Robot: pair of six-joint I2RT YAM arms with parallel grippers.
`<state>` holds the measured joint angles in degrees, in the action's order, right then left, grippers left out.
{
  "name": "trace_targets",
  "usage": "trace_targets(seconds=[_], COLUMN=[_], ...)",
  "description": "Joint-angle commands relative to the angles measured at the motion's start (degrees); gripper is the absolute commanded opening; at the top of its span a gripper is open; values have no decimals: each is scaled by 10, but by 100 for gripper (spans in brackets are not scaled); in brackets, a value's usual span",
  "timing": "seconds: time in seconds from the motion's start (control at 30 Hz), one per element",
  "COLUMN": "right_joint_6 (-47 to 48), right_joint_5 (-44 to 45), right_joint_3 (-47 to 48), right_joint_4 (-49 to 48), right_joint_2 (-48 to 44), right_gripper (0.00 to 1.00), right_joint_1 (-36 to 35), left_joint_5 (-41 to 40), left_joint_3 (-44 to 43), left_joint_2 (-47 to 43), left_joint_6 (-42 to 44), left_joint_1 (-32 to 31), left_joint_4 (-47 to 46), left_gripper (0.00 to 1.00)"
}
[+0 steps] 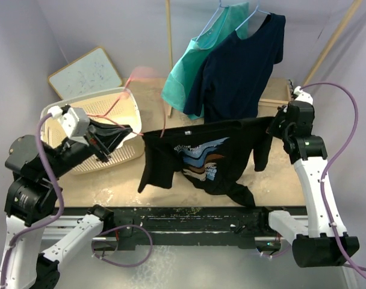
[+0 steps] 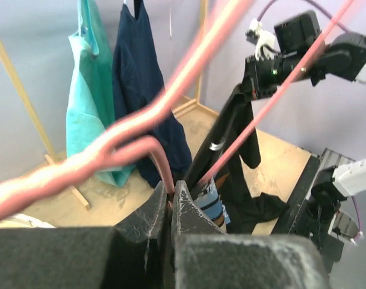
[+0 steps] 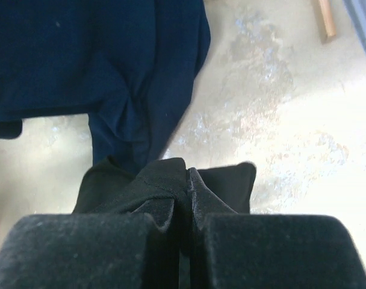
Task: Remove the t-shirt from the hanger
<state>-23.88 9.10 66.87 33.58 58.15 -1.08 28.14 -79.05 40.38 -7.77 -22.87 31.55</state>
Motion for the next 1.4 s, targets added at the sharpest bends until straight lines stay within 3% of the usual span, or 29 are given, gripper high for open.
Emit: trace_targets(seconds=[0.0, 0.17, 0.23, 0.37, 0.53, 0.6, 0.7, 0.87, 0.97, 1.13, 1.37], right_joint_6=[13, 54, 66, 92, 99, 84, 66, 24, 11, 42, 37], right_joint_5=[12, -184, -278, -382, -545, -588, -611, -667, -669, -633, -664], right_joint_3=[-20, -19, -7, 20, 53, 66, 91, 128, 152, 232, 265], right_joint_4=[-39, -87, -76, -44, -48, -64, -85, -139, -155, -94, -59], right_joint_2=[-22, -66, -74, -92, -122, -132, -144, -147, -142, -102, -78], right_gripper=[0, 0, 0, 1, 44, 50, 52, 57, 59, 59, 60], right_joint_1=[22, 22, 22, 22, 21, 21, 21, 21, 21, 21, 9], left_joint_5=[-13, 11, 13, 7, -17, -32, -86, -240, -328, -492, -530], left_joint_3=[-34, 4, 9, 6, -44, -42, -44, -33, -29, -25, -12], left_joint_2=[-11, 31, 54, 98, 191, 216, 249, 293, 306, 340, 317], left_joint_6=[1, -14, -13, -2, 58, 70, 84, 105, 105, 120, 124], left_joint_1=[6, 6, 6, 6, 6, 3, -23, -129, -220, -365, -414], left_joint_4=[-46, -98, -103, -101, 6, 32, 82, 159, 177, 189, 159], left_gripper=[0, 0, 0, 0, 0, 0, 0, 0, 0, 0, 0])
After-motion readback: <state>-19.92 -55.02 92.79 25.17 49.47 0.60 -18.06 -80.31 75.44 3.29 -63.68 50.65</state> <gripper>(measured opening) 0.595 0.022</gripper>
